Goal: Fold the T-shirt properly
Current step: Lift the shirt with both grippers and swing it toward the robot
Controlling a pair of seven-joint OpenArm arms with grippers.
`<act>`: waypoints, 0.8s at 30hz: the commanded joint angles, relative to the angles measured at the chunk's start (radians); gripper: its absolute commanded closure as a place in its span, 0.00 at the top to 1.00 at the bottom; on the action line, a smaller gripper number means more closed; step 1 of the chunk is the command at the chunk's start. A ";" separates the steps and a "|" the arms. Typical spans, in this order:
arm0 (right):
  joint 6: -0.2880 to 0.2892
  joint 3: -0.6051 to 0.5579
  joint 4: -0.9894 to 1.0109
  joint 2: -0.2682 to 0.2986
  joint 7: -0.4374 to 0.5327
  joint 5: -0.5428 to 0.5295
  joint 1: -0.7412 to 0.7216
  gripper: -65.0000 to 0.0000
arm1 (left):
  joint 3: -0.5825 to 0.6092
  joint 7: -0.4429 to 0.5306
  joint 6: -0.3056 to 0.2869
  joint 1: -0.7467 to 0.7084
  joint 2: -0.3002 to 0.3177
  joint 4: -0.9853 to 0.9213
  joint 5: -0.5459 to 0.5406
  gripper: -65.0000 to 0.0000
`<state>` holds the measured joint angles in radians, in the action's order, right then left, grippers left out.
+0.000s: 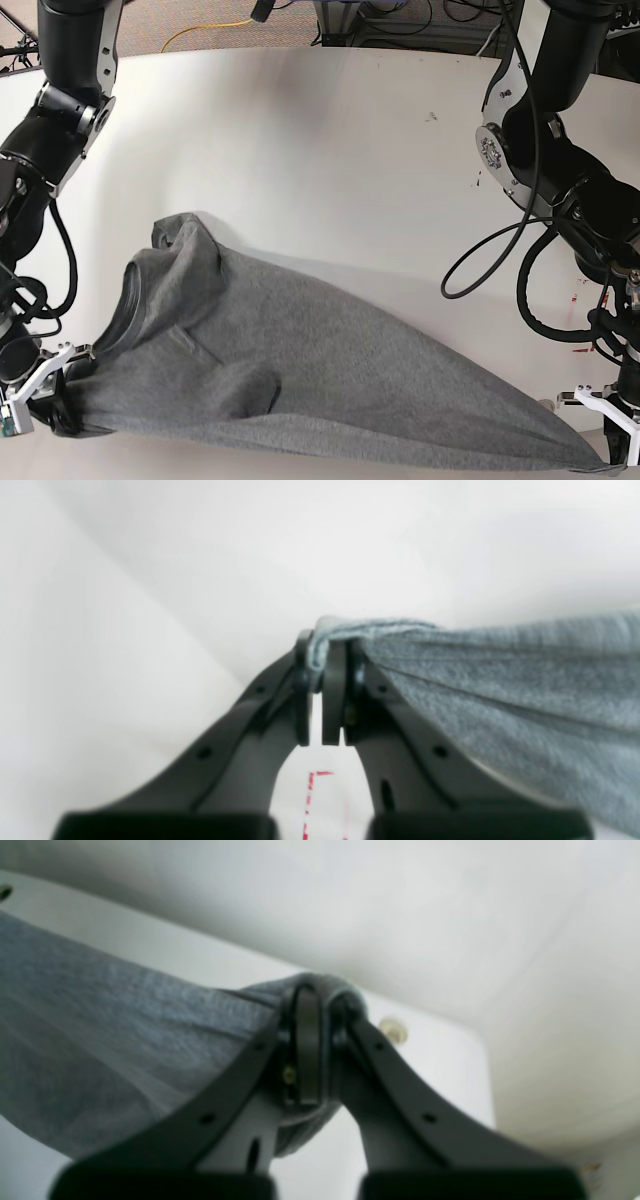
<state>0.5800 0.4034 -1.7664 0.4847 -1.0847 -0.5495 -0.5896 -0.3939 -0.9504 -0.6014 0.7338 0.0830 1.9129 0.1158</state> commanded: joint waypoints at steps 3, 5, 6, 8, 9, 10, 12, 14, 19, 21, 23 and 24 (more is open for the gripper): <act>-0.002 -0.102 0.003 0.102 0.027 0.026 -0.151 0.00 | 0.003 0.024 0.018 0.103 0.010 -0.006 -0.006 0.00; -0.002 -0.162 0.044 0.125 0.027 0.027 -0.234 0.00 | 0.000 0.024 0.018 0.154 0.010 -0.063 -0.006 0.00; -0.002 -0.189 0.064 0.136 0.027 0.027 -0.266 0.00 | -0.001 0.024 0.018 0.174 0.011 -0.086 -0.006 0.00; -0.002 -0.240 0.093 0.168 0.027 0.024 -0.335 0.00 | -0.004 0.024 0.018 0.212 0.036 -0.126 -0.006 0.00; -0.002 -0.258 0.099 0.179 0.027 0.021 -0.361 0.00 | -0.004 0.024 0.018 0.226 0.047 -0.137 -0.009 0.00; -0.002 -0.281 0.104 0.193 0.027 0.019 -0.392 0.00 | -0.004 0.024 0.018 0.241 0.056 -0.148 -0.011 0.00; -0.002 -0.320 0.104 0.219 0.027 0.018 -0.453 0.00 | -0.004 0.024 0.018 0.293 0.065 -0.166 -0.011 0.00; -0.001 -0.352 0.105 0.233 0.025 0.018 -0.499 0.00 | -0.004 0.024 0.018 0.326 0.067 -0.186 -0.011 0.00; -0.001 -0.392 0.105 0.242 0.024 0.018 -0.557 0.00 | 0.003 0.024 0.018 0.358 0.068 -0.200 -0.011 0.00; -0.001 -0.392 0.105 0.242 0.024 0.018 -0.556 0.00 | 0.005 0.024 0.016 0.358 0.068 -0.186 -0.011 0.00; -0.001 -0.390 0.101 0.242 0.021 0.016 -0.545 0.00 | 0.005 0.021 0.015 0.358 0.068 -0.165 -0.011 0.00; -0.001 -0.386 0.101 0.242 0.011 0.016 -0.527 0.00 | 0.003 0.008 0.015 0.352 0.068 -0.155 -0.011 0.00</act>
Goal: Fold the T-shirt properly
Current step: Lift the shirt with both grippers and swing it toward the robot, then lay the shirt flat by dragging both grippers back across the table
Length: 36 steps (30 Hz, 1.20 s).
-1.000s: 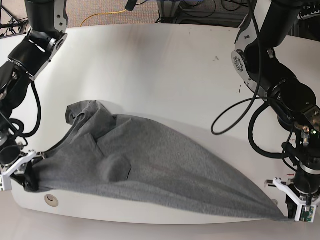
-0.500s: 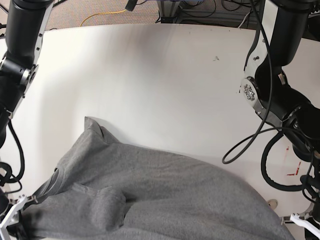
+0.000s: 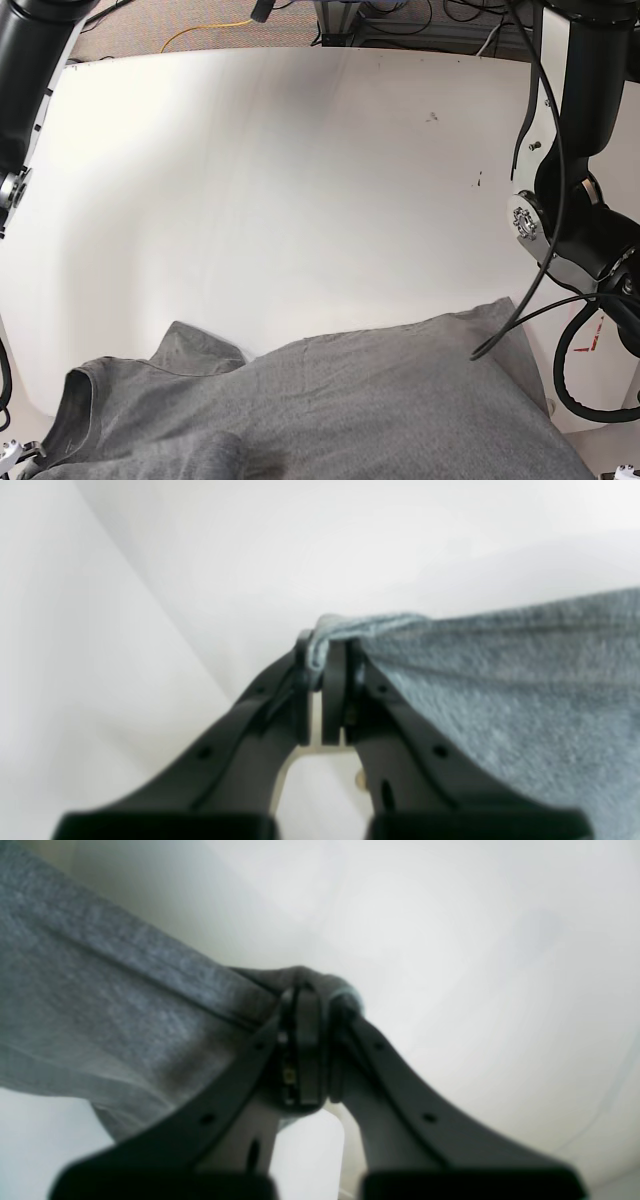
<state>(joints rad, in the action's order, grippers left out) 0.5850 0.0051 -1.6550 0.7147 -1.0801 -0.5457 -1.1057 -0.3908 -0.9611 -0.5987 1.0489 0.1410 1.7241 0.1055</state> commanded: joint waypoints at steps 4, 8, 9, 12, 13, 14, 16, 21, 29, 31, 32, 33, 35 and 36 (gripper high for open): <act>-0.004 0.112 -0.023 0.007 -0.004 0.013 0.095 0.00 | 0.002 -0.045 0.009 0.004 0.010 0.070 -0.002 0.00; 0.017 0.190 -0.073 0.004 -0.004 0.013 0.226 0.00 | 0.002 -0.060 0.009 -0.066 0.004 0.116 -0.002 0.00; 0.019 0.207 -0.084 0.004 -0.004 0.013 0.261 0.00 | 0.002 -0.060 0.009 -0.088 0.003 0.123 -0.003 0.00; 0.019 0.267 -0.129 -0.022 -0.004 0.013 0.379 0.00 | 0.017 -0.060 0.007 -0.166 -0.008 0.153 -0.003 0.00; 0.019 0.295 -0.152 -0.030 -0.005 0.013 0.419 0.00 | 0.020 -0.060 0.007 -0.200 -0.013 0.173 -0.003 0.00; 0.020 0.322 -0.165 -0.037 -0.007 0.013 0.456 0.00 | 0.020 -0.062 0.007 -0.227 -0.013 0.193 -0.003 0.00; 0.020 0.395 -0.199 -0.054 -0.030 0.013 0.554 0.00 | 0.022 -0.075 0.007 -0.307 -0.013 0.236 -0.003 0.00; 0.020 0.461 -0.242 -0.123 -0.045 0.013 0.703 0.00 | 0.017 -0.085 0.007 -0.474 -0.047 0.262 -0.005 0.00; 0.020 0.579 -0.311 -0.217 -0.047 0.013 0.953 0.00 | -0.060 -0.085 -0.088 -0.738 -0.122 0.291 -0.005 0.00; 0.020 0.603 -0.311 -0.237 -0.047 0.013 1.007 0.00 | -0.087 -0.085 -0.099 -0.801 -0.139 0.291 -0.005 0.00; 0.022 0.617 -0.311 -0.247 -0.047 0.013 1.030 0.00 | -0.095 -0.085 -0.099 -0.830 -0.140 0.291 -0.005 0.00; 0.022 0.628 -0.311 -0.258 -0.047 0.013 1.051 0.00 | -0.098 -0.085 -0.099 -0.853 -0.142 0.291 -0.005 0.00; 0.022 0.658 -0.313 -0.284 -0.047 0.011 1.106 0.00 | -0.110 -0.085 -0.099 -0.921 -0.152 0.291 -0.005 0.00; 0.022 0.672 -0.313 -0.292 -0.047 0.003 1.126 0.00 | -0.122 -0.085 -0.099 -0.945 -0.157 0.291 -0.005 0.00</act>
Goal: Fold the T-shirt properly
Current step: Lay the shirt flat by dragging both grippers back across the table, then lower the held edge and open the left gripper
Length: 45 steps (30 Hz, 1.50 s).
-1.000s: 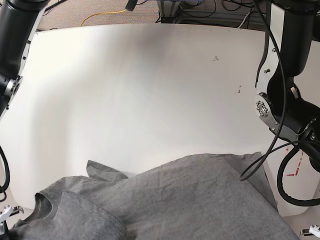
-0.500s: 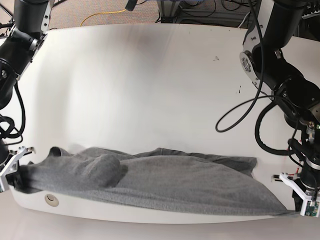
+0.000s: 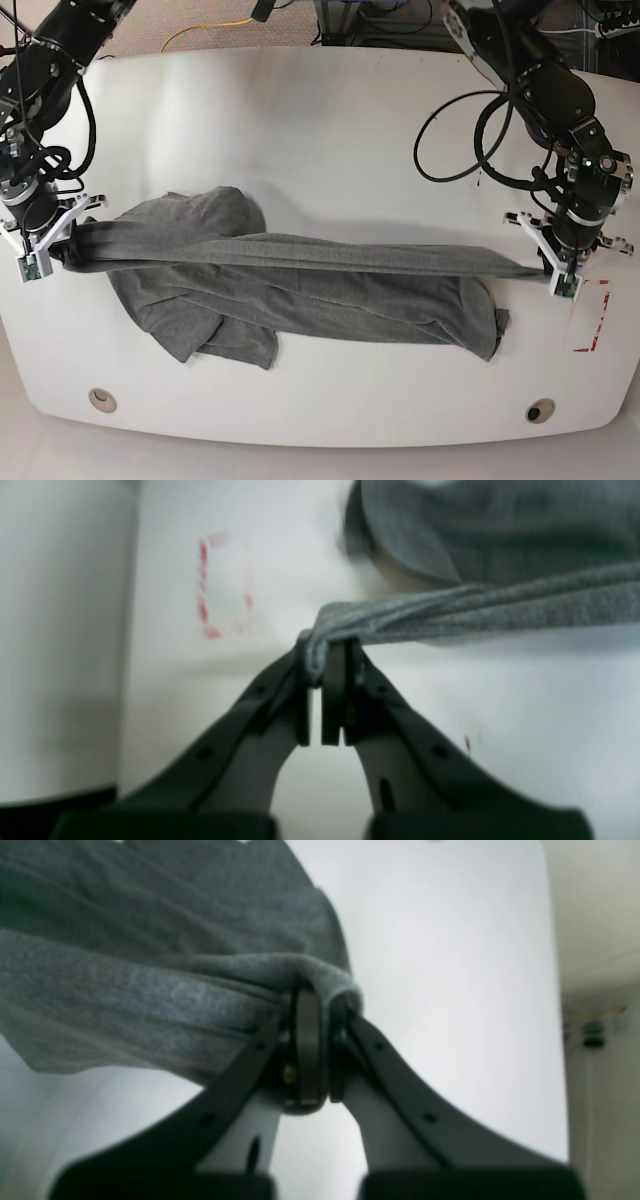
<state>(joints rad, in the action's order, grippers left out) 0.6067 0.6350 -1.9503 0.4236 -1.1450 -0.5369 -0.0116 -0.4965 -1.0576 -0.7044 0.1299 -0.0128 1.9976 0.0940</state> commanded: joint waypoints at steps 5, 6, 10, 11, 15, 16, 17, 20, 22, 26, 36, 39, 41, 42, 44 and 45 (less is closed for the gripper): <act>0.000 0.098 -0.019 -0.032 0.018 -0.088 0.150 0.00 | -0.072 0.012 0.006 -0.155 -0.016 0.016 0.006 0.00; -0.001 0.107 -0.019 -0.036 0.018 -0.110 0.175 0.00 | -0.075 0.012 0.006 -0.184 -0.019 0.016 0.006 0.00; -0.003 0.153 -0.019 -0.059 0.018 -0.168 0.267 0.00 | -0.124 0.012 0.006 -0.275 -0.020 0.016 0.008 0.00; -0.003 0.167 -0.021 -0.067 0.018 -0.177 0.286 0.00 | -0.144 0.012 0.006 -0.290 -0.020 0.016 0.008 0.00; -0.003 0.193 -0.021 -0.096 0.018 -0.187 0.355 0.00 | -0.210 0.012 0.006 -0.361 -0.020 0.015 0.008 0.00; -0.001 0.196 -0.021 -0.105 0.018 -0.187 0.378 0.00 | -0.224 0.012 0.006 -0.388 -0.020 0.015 0.008 0.00; -0.001 0.197 -0.021 -0.110 0.018 -0.187 0.401 0.00 | -0.244 0.012 0.006 -0.416 -0.020 0.015 0.010 0.00; -0.001 0.197 -0.021 -0.121 0.020 -0.188 0.444 0.00 | -0.288 0.012 0.006 -0.468 -0.020 0.015 0.010 0.00; -0.001 0.197 -0.021 -0.139 0.020 -0.188 0.460 0.00 | -0.308 0.012 0.006 -0.497 -0.020 0.013 0.010 0.00; -0.001 0.197 -0.021 -0.162 0.020 -0.188 0.499 0.00 | -0.345 0.012 0.006 -0.596 -0.022 0.013 0.010 0.00; 0.000 0.207 -0.030 -0.207 0.020 -0.190 0.539 0.00 | -0.359 0.012 0.006 -0.591 -0.019 0.013 0.010 0.00; 0.000 0.233 -0.031 -0.213 0.020 -0.190 0.539 0.00 | -0.357 0.012 0.006 -0.548 -0.014 0.013 0.010 0.00; 0.000 0.239 -0.028 -0.211 0.020 -0.190 0.525 0.00 | -0.356 0.012 0.006 -0.507 -0.006 0.013 0.013 0.00; 0.000 0.239 -0.025 -0.211 0.020 -0.190 0.514 0.00 | -0.354 0.010 0.006 -0.476 0.007 0.013 0.014 0.00; 0.000 0.236 -0.025 -0.211 0.020 -0.190 0.496 0.00 | -0.351 0.010 0.006 -0.438 0.023 0.012 0.014 0.00; 0.000 0.231 -0.025 -0.211 0.020 -0.190 0.477 0.00 | -0.351 0.010 0.006 -0.413 0.027 0.010 0.014 0.00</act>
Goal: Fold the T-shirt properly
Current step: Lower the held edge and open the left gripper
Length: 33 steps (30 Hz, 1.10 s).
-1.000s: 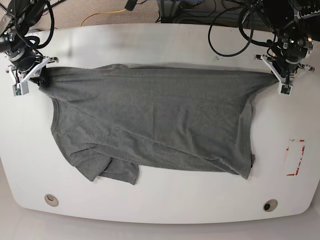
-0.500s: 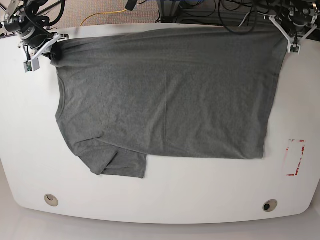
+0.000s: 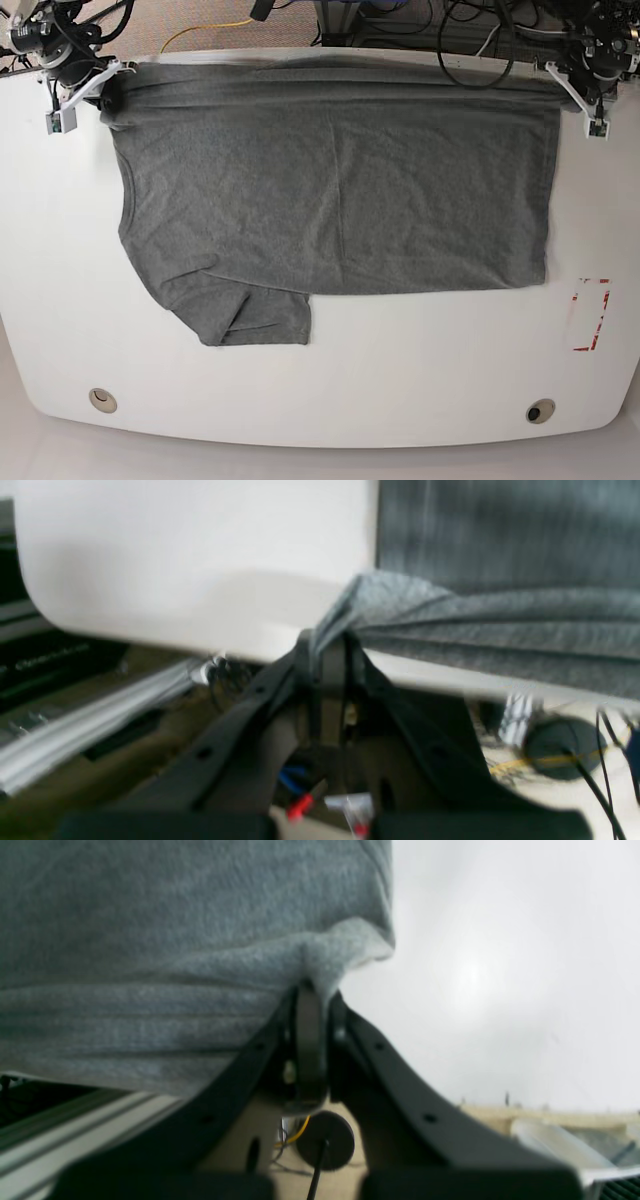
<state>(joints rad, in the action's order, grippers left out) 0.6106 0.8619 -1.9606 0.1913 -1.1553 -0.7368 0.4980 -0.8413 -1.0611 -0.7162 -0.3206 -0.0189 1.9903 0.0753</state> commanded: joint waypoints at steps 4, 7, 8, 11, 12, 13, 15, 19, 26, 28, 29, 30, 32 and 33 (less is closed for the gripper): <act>-0.004 0.004 -0.013 0.021 0.030 0.015 -0.075 0.00 | -0.003 0.014 0.018 0.088 0.038 0.017 0.033 0.00; -0.005 0.001 -0.006 0.021 0.030 0.018 -0.126 0.00 | 0.006 0.014 0.018 0.145 0.050 -0.009 0.036 0.00; -0.008 -0.013 0.007 0.021 0.030 0.018 -0.147 0.00 | 0.021 0.014 0.018 0.163 0.061 -0.023 0.036 0.00; -0.013 -0.054 0.050 0.029 0.030 0.018 -0.183 0.00 | 0.057 0.014 0.018 0.193 0.089 -0.042 0.036 0.00; -0.013 -0.057 0.062 0.029 0.030 0.018 -0.189 0.00 | 0.060 0.014 0.018 0.197 0.092 -0.042 0.036 0.00; -0.011 -0.057 0.079 0.030 0.030 0.018 -0.193 0.00 | 0.066 0.014 0.018 0.197 0.092 -0.042 0.036 0.00; -0.008 -0.063 0.131 0.032 0.034 0.018 -0.226 0.00 | 0.081 0.014 0.018 0.220 0.092 -0.044 0.036 0.00; -0.007 -0.065 0.186 0.049 0.034 0.018 -0.267 0.00 | 0.122 0.014 0.018 0.257 0.093 -0.059 0.036 0.00; -0.007 -0.068 0.266 0.067 0.036 0.018 -0.324 0.04 | 0.132 0.017 0.018 0.295 0.109 -0.150 0.036 0.00; -0.007 -0.068 0.278 0.086 0.036 0.018 -0.341 0.07 | 0.132 0.017 0.018 0.318 0.126 -0.207 0.036 0.00; -0.007 -0.069 0.278 0.089 0.036 0.018 -0.344 0.07 | 0.132 0.017 0.018 0.324 0.127 -0.225 0.034 0.00; -0.007 -0.074 0.278 0.089 0.036 0.018 -0.347 0.07 | 0.130 0.017 0.018 0.332 0.133 -0.240 0.034 0.00; -0.013 -0.088 0.278 0.093 0.036 0.020 -0.348 0.07 | 0.130 0.017 0.018 0.349 0.156 -0.273 0.034 0.00; -0.014 -0.089 0.280 0.093 0.038 0.020 -0.350 0.08 | 0.132 0.017 0.018 0.355 0.164 -0.283 0.034 0.00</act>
<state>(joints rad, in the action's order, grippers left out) 0.6029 0.7761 -1.6638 0.2565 -1.1488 -0.7113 0.1623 -0.7048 -1.0534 -0.7090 0.0132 0.1070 1.7126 0.0914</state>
